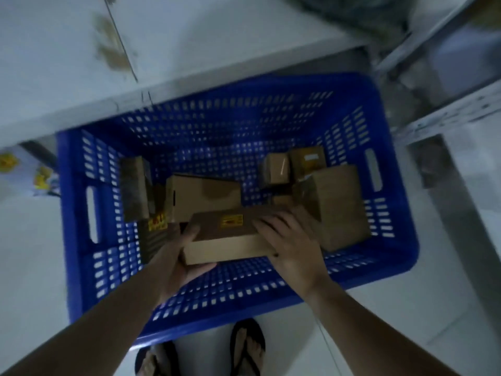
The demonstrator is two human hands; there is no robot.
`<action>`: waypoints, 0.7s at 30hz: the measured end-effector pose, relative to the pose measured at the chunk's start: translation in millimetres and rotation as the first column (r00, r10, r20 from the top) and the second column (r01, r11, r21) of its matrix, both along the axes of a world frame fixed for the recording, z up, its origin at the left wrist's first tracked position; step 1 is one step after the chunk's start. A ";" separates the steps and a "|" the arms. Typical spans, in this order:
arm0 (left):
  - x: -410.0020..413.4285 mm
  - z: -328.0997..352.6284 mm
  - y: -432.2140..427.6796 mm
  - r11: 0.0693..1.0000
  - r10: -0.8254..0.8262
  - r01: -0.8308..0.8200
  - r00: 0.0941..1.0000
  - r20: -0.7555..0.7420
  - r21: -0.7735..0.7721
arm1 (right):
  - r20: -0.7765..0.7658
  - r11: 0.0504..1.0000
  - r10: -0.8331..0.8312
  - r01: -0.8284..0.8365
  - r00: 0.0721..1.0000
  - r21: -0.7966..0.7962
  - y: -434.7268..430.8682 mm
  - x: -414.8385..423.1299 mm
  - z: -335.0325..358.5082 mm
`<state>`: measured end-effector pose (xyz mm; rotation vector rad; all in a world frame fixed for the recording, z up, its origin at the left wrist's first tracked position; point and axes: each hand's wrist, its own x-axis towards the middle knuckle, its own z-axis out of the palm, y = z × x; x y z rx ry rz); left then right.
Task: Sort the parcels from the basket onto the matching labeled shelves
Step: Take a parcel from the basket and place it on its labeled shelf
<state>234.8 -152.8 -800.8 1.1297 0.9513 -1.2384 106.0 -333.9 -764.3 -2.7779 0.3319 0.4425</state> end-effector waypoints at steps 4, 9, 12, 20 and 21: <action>19.7 76.1 -15.5 0.999 -0.031 0.032 0.990 0.138 -0.005 | 0.053 1.000 -0.007 0.008 0.999 -0.029 -14.9 -6.0 67.7; 41.8 188.8 -27.2 0.988 -0.045 0.088 0.952 0.302 -0.131 | 0.112 0.965 -0.261 0.259 0.959 0.026 -41.1 -17.1 162.5; 44.3 266.2 -40.7 0.986 -0.041 0.094 0.940 0.338 -0.140 | 0.183 0.943 -0.331 0.323 0.926 0.074 -57.5 -16.0 232.5; 53.1 455.8 -76.0 0.989 -0.031 0.085 0.919 0.393 -0.121 | 0.192 0.756 -0.502 0.320 0.843 0.572 -105.7 13.1 424.6; 56.4 477.3 -78.7 0.985 -0.105 0.159 0.865 0.490 -0.069 | 0.157 0.673 -0.552 0.326 0.819 0.663 -112.1 15.2 449.7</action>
